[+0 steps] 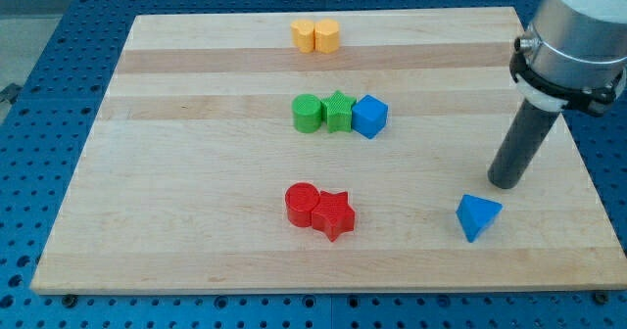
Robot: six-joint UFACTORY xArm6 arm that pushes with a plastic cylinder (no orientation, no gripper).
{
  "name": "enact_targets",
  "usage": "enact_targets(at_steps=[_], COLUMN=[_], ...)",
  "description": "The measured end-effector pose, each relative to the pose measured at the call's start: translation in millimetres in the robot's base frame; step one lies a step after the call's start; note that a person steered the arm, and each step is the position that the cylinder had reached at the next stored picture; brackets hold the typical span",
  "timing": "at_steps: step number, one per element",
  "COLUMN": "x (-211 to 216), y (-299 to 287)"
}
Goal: Place the arm towards the blue cube
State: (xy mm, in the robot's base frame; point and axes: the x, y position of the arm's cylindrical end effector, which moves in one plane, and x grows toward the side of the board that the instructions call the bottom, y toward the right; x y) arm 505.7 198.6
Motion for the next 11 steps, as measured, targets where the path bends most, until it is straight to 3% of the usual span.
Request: enact_targets(at_steps=[2, 3, 4, 7, 8, 9, 10, 11], x=[79.0, 105.8, 103.2, -2.2, 3.8, 36.0, 53.0, 37.0], y=[60.0, 35.9, -13.6, -37.7, -28.2, -0.5, -6.1, -39.1])
